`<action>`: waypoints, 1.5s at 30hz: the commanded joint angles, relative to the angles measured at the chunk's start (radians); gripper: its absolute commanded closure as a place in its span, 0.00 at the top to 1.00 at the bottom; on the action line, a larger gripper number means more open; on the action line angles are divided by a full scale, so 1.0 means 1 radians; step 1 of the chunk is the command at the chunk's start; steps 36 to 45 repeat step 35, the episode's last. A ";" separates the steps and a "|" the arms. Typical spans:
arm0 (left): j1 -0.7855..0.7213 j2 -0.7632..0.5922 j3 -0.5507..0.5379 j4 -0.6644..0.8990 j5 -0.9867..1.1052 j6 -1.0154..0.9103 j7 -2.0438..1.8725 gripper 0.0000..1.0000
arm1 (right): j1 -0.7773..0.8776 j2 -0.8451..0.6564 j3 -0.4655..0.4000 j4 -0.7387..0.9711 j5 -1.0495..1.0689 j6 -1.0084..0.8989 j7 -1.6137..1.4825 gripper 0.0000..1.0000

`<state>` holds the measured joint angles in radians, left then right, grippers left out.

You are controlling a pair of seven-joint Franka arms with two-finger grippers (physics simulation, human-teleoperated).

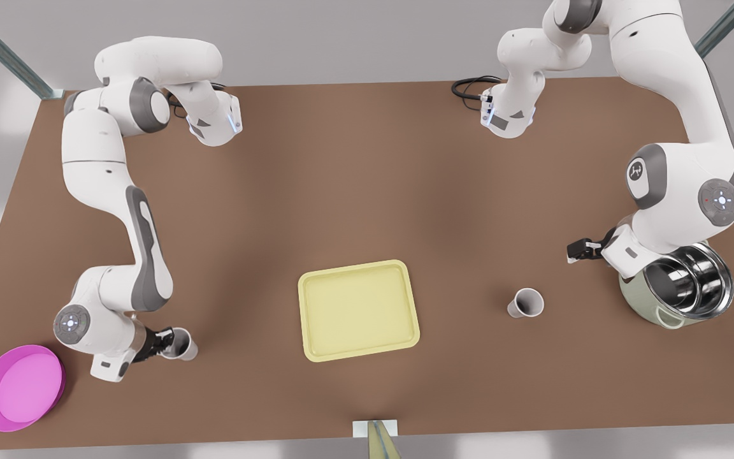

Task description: Use the left arm to pick up the white IKEA cup from the tray and place it on the middle-left position; use the right arm to pick up the white IKEA cup from the tray and place it on the middle-right position

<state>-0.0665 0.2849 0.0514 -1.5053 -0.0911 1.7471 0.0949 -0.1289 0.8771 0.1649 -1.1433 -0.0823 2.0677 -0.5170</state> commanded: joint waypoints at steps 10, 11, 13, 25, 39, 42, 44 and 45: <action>-0.001 0.005 0.001 0.000 0.001 -0.006 -0.015 1.00 | 0.008 -0.150 0.022 0.001 -0.004 -0.214 -0.087 0.57; 0.000 0.005 0.001 0.000 0.001 -0.006 -0.012 1.00 | 0.021 -0.225 0.034 0.001 -0.007 -0.302 -0.048 0.59; 0.002 0.005 0.001 0.000 0.001 -0.006 -0.011 1.00 | 0.038 -0.270 0.036 0.001 -0.004 -0.371 -0.009 0.61; 0.000 0.004 0.002 0.013 -0.029 0.000 -0.011 1.00 | 0.074 -0.334 0.041 -0.001 -0.011 -0.474 0.247 1.00; -0.001 -0.001 0.002 0.014 -0.027 -0.003 -0.012 1.00 | 0.092 -0.371 0.030 0.001 -0.048 -0.501 0.729 1.00; -0.001 -0.001 0.002 0.014 -0.027 -0.003 -0.012 1.00 | 0.092 -0.371 0.030 0.001 -0.048 -0.501 0.729 1.00; -0.001 -0.001 0.002 0.014 -0.027 -0.003 -0.012 1.00 | 0.092 -0.371 0.030 0.001 -0.048 -0.501 0.729 1.00; -0.001 -0.001 0.002 0.014 -0.027 -0.003 -0.012 1.00 | 0.092 -0.371 0.030 0.001 -0.048 -0.501 0.729 1.00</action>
